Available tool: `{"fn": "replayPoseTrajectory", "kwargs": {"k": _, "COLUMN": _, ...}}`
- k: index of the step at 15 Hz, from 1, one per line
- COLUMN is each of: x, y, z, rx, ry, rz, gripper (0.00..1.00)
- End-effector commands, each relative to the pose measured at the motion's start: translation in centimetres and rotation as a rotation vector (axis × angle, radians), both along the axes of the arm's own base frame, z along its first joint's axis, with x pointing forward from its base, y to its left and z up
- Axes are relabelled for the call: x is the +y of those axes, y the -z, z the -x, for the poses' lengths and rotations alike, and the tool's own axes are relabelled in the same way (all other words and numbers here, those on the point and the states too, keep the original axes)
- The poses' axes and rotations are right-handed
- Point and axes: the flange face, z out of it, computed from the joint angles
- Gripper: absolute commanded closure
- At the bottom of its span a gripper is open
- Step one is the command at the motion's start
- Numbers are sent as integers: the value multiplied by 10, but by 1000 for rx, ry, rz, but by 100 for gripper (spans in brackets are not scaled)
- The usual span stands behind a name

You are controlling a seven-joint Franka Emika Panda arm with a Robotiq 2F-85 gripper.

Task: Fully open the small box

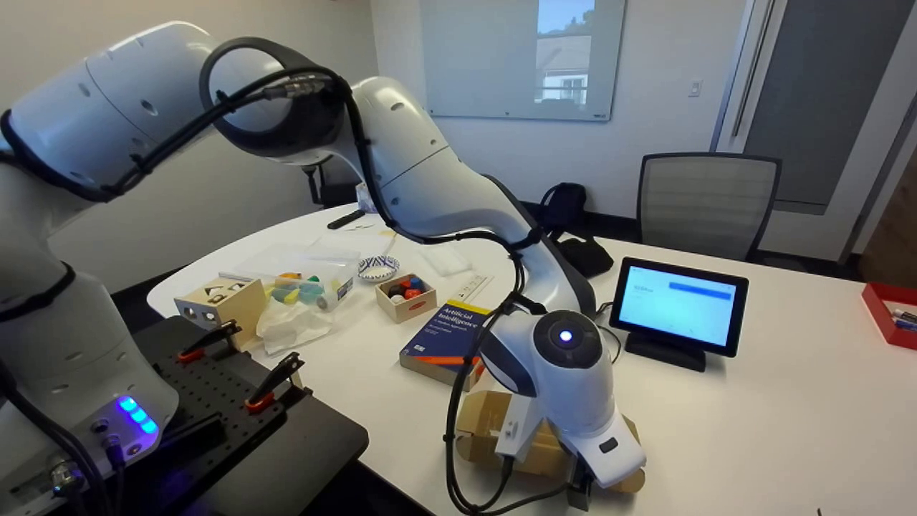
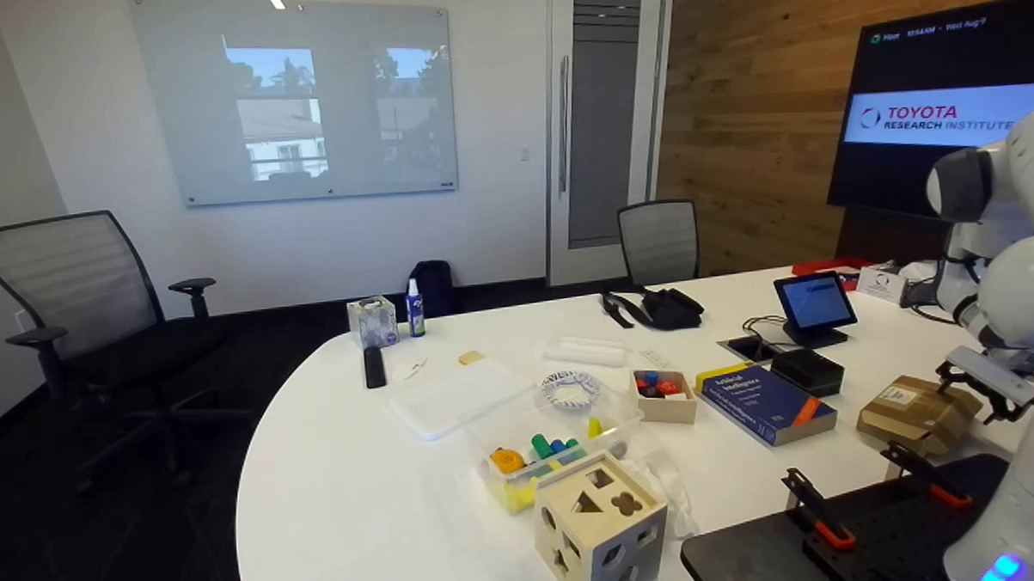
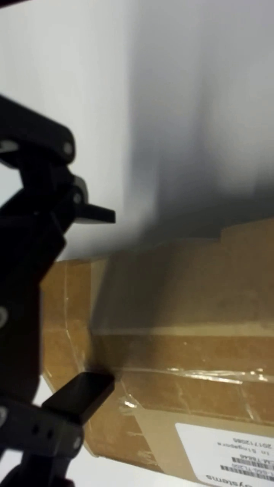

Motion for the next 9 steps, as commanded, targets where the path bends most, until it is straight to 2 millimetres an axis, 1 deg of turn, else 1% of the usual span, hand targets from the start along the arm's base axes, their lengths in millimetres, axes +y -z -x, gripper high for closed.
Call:
{"fn": "replayPoseTrajectory", "kwargs": {"k": 1, "x": 0, "y": 2, "z": -14, "rx": -39, "ry": 9, "rz": 6, "gripper": 25}}
{"fn": "replayPoseTrajectory", "kwargs": {"k": 2, "x": 1, "y": 2, "z": -18, "rx": -51, "ry": 8, "rz": 7, "gripper": 28}}
{"fn": "replayPoseTrajectory", "kwargs": {"k": 5, "x": 2, "y": 1, "z": -25, "rx": -83, "ry": 11, "rz": 13, "gripper": 48}}
{"fn": "replayPoseTrajectory", "kwargs": {"k": 7, "x": 1, "y": -3, "z": -30, "rx": -107, "ry": 9, "rz": 13, "gripper": 51}}
{"fn": "replayPoseTrajectory", "kwargs": {"k": 8, "x": 2, "y": -6, "z": -32, "rx": -119, "ry": 7, "rz": 10, "gripper": 55}}
{"fn": "replayPoseTrajectory", "kwargs": {"k": 9, "x": 4, "y": -11, "z": -35, "rx": -130, "ry": -2, "rz": 5, "gripper": 63}}
